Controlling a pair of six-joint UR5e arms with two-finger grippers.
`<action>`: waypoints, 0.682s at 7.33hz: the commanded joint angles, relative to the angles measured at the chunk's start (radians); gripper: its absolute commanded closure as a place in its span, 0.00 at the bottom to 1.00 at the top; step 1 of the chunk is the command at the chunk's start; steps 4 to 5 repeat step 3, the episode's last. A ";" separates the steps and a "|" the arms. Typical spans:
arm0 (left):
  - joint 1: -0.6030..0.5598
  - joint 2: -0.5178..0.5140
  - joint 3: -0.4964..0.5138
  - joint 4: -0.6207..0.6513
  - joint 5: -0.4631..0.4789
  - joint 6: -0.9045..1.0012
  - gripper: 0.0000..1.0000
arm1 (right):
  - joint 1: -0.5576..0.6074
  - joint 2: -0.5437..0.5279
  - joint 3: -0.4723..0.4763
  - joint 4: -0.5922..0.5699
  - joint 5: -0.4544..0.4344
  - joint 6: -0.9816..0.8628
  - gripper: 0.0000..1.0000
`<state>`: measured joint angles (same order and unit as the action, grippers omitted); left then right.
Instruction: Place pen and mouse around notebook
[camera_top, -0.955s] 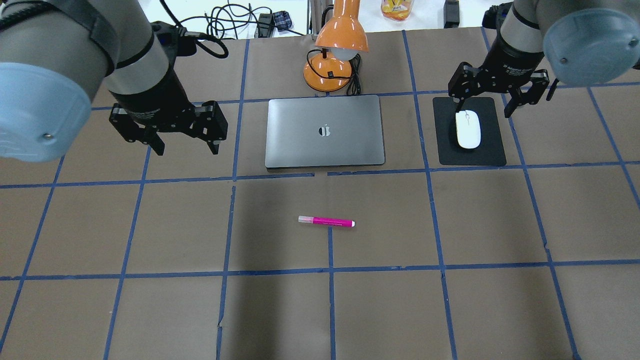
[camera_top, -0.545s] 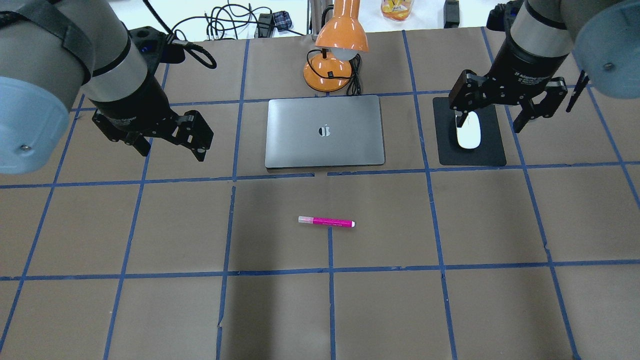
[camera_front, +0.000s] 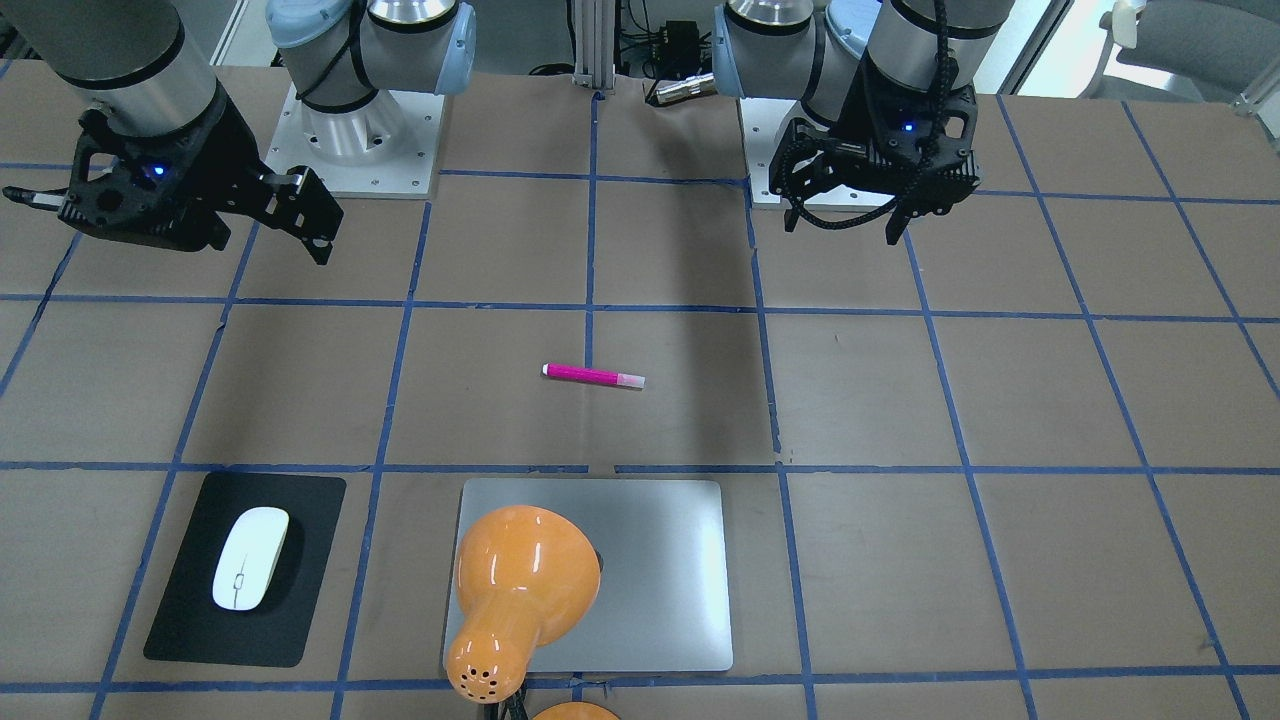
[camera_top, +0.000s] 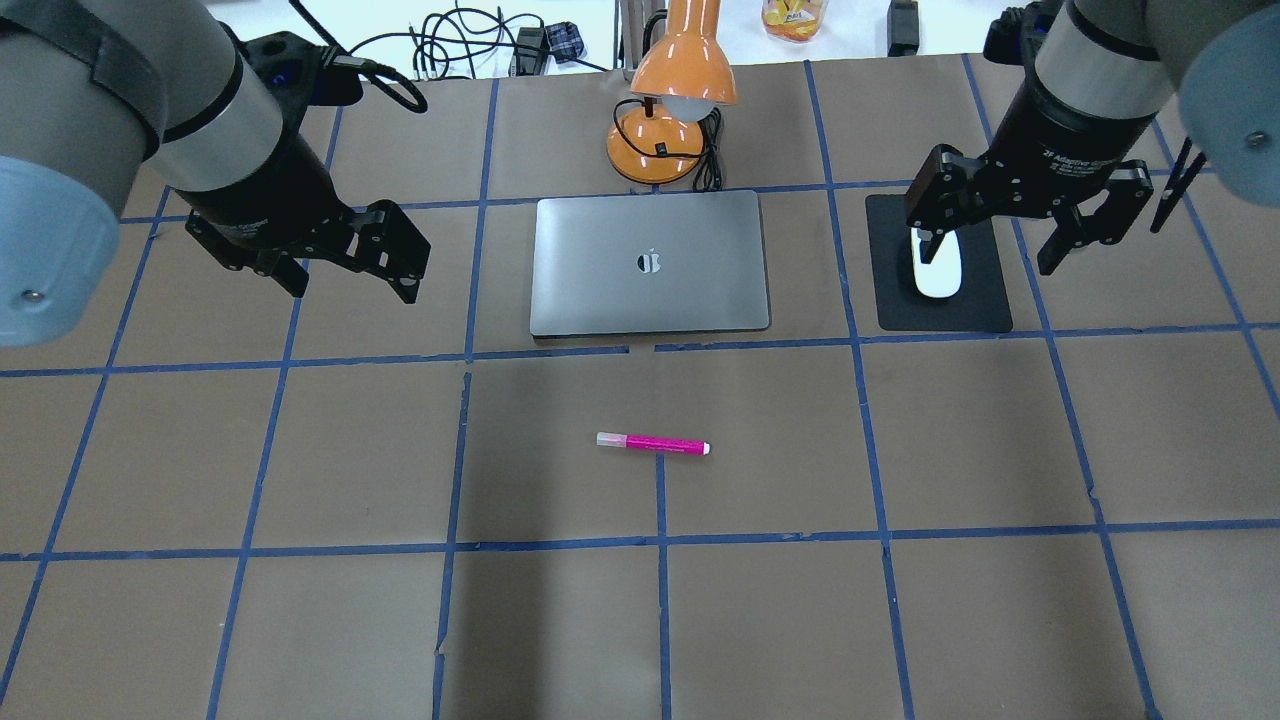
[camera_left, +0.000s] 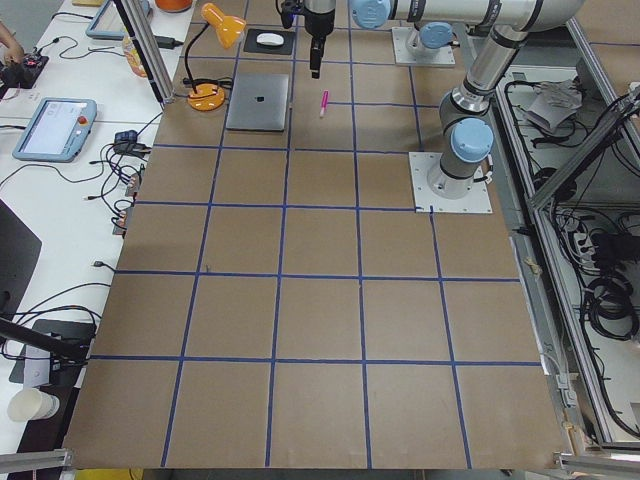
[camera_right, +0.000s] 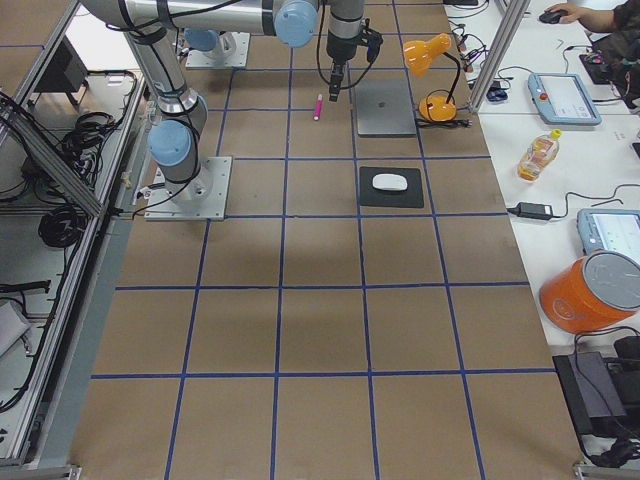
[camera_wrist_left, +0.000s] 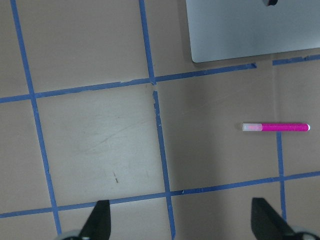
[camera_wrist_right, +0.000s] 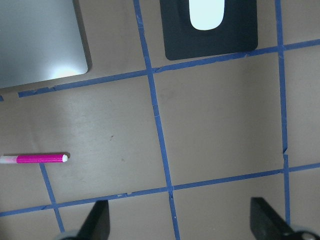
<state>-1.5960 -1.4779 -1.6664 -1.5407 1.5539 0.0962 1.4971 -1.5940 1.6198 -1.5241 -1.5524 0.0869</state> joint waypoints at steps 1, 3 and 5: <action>-0.002 0.001 -0.003 0.001 0.000 -0.001 0.00 | 0.000 0.002 0.003 0.001 -0.002 0.001 0.00; 0.001 0.002 -0.004 -0.001 0.002 -0.001 0.00 | 0.000 0.000 0.009 -0.001 -0.003 0.001 0.00; 0.001 0.002 -0.004 -0.001 0.002 -0.001 0.00 | 0.000 0.000 0.009 -0.001 -0.003 0.001 0.00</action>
